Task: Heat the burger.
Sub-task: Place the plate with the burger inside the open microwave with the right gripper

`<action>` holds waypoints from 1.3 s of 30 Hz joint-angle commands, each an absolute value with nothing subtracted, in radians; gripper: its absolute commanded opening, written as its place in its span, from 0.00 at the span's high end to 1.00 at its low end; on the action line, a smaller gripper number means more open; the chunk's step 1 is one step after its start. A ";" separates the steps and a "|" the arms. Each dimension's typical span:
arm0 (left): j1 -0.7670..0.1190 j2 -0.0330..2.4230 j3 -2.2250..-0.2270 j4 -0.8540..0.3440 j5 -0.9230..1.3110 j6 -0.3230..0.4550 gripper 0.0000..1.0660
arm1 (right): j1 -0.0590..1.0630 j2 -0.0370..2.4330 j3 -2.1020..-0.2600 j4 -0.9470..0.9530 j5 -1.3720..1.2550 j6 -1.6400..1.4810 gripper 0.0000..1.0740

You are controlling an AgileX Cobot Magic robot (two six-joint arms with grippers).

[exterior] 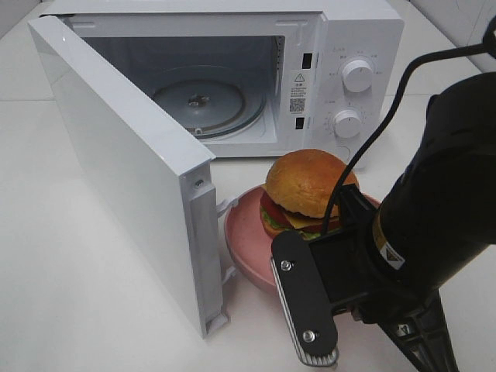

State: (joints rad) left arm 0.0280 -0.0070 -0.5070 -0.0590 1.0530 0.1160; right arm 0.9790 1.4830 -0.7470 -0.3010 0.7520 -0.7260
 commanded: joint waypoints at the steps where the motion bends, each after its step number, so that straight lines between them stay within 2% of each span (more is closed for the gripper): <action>1: 0.023 -0.024 -0.506 -0.060 1.046 0.111 0.02 | 0.981 1.470 -0.750 -0.336 0.717 -0.813 1.00; 18: 0.023 -0.024 -0.506 -0.060 1.046 0.111 0.02 | 0.978 1.472 -0.752 -0.366 0.558 -1.022 1.00; 26: 0.023 -0.024 -0.506 -0.060 1.046 0.111 0.02 | 0.900 1.514 -0.767 -0.363 0.501 -1.024 1.00; 39: 0.023 -0.024 -0.506 -0.060 1.046 0.111 0.02 | 0.809 1.682 -0.933 -0.362 0.406 -1.076 1.00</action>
